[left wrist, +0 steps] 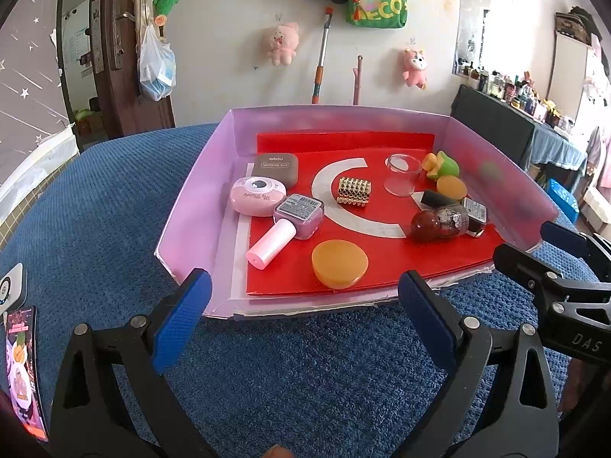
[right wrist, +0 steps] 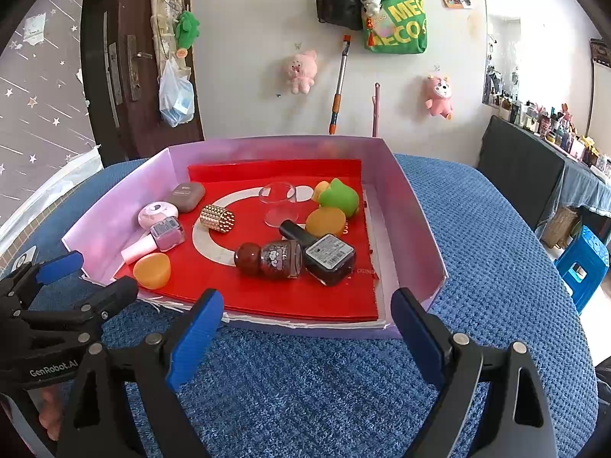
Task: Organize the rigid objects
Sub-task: 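Withdraw both open grippers up and away from the box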
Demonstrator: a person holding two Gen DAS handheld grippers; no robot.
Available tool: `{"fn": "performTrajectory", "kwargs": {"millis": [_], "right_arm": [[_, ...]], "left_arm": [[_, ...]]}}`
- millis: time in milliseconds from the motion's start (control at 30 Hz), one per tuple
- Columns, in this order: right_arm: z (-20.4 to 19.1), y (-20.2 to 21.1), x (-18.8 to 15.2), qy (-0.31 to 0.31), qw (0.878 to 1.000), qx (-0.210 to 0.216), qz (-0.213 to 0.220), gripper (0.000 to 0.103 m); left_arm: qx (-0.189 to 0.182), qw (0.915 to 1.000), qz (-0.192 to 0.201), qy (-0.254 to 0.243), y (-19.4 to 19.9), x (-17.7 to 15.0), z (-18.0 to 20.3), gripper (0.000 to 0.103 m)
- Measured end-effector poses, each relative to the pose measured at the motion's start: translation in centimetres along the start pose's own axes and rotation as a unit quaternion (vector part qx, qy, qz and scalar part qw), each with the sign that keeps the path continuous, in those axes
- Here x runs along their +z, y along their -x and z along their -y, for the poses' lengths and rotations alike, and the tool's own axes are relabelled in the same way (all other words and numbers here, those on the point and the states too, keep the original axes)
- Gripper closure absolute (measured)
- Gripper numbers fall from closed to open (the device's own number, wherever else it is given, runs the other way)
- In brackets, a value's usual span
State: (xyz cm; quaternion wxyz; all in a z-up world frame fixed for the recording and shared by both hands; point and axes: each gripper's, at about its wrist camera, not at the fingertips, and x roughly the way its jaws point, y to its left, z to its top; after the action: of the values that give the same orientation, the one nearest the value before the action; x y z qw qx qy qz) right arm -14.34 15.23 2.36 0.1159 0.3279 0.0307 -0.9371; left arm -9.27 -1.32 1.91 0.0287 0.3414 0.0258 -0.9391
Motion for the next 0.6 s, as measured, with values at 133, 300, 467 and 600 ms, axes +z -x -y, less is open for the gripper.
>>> {"fn": "performTrajectory", "kwargs": {"millis": [133,300,467,600], "right_arm": [[-0.1,0.3,0.0,0.0,1.0,0.001,0.003,0.012],[0.0,1.2,-0.2,-0.002,1.0,0.004,0.006,0.011],[0.1,2.1,-1.0,-0.005,1.0,0.009,0.001,0.011],[0.3,2.5,-2.2,-0.01,1.0,0.011,-0.01,0.011]], "left_arm": [[-0.001,1.0,0.001,0.001,0.2,0.0,-0.1,0.003],[-0.003,1.0,0.006,0.006,1.0,-0.1,-0.2,0.0],[0.003,1.0,0.006,0.003,1.8,-0.9,-0.1,0.0],[0.006,1.0,0.002,-0.004,2.3,-1.9,0.5,0.0]]}}
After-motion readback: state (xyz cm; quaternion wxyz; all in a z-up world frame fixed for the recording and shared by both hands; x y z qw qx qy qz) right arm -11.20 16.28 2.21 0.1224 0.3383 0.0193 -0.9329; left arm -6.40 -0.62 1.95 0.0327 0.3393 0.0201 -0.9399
